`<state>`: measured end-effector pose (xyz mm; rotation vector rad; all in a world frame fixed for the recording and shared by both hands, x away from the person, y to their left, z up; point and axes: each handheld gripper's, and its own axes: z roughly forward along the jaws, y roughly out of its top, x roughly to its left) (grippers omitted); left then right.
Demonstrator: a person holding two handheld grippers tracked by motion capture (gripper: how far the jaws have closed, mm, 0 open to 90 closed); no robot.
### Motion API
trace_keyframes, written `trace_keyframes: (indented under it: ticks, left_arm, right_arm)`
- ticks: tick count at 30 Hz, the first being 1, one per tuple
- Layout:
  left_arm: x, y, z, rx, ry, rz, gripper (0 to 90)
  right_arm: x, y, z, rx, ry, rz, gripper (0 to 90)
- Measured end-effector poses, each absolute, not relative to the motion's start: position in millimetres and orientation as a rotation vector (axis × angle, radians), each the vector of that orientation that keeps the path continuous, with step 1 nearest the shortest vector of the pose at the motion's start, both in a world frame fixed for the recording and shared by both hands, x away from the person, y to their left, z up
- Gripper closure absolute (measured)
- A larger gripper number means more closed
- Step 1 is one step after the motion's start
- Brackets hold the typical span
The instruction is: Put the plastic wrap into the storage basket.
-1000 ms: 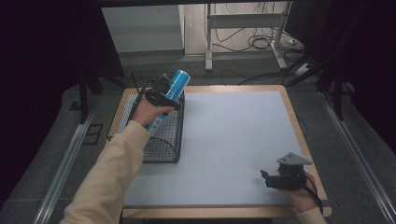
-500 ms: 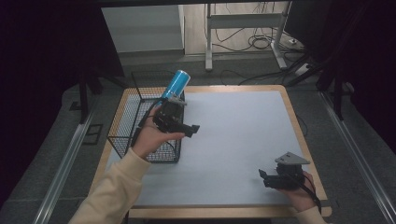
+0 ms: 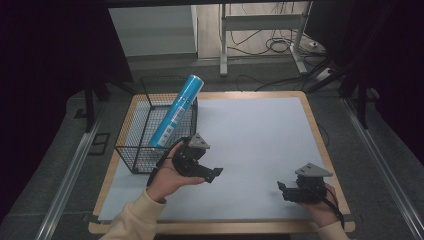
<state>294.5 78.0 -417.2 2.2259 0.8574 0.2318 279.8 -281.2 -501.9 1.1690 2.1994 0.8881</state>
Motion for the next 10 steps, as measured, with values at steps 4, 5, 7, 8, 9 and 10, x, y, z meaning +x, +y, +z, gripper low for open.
trace_keyframes:
  ticks: [4, 5, 7, 8, 9, 10]
  left_arm:
    - [293.6, 78.6, -422.2, 2.217, 0.864, 0.221, 15.3]
    - [293.7, 78.6, -422.6, 2.217, 0.865, 0.221, 15.3]
    - [294.0, 78.8, -422.8, 2.211, 0.866, 0.217, 15.2]
    - [294.1, 79.0, -422.8, 2.209, 0.866, 0.217, 15.2]
    - [294.1, 79.1, -422.8, 2.208, 0.865, 0.217, 15.2]
    - [294.0, 79.3, -422.8, 2.208, 0.865, 0.216, 15.2]
  right_arm:
    - [279.6, -281.6, -500.8, 1.167, 2.19, 0.895, 11.3]
    - [279.6, -281.8, -500.6, 1.166, 2.188, 0.897, 11.3]
    - [279.5, -282.2, -500.4, 1.165, 2.185, 0.903, 11.3]
    - [279.4, -282.5, -500.3, 1.163, 2.183, 0.906, 11.2]
    - [279.1, -282.9, -500.1, 1.162, 2.181, 0.909, 11.2]
    - [278.7, -283.3, -499.7, 1.162, 2.179, 0.916, 11.2]
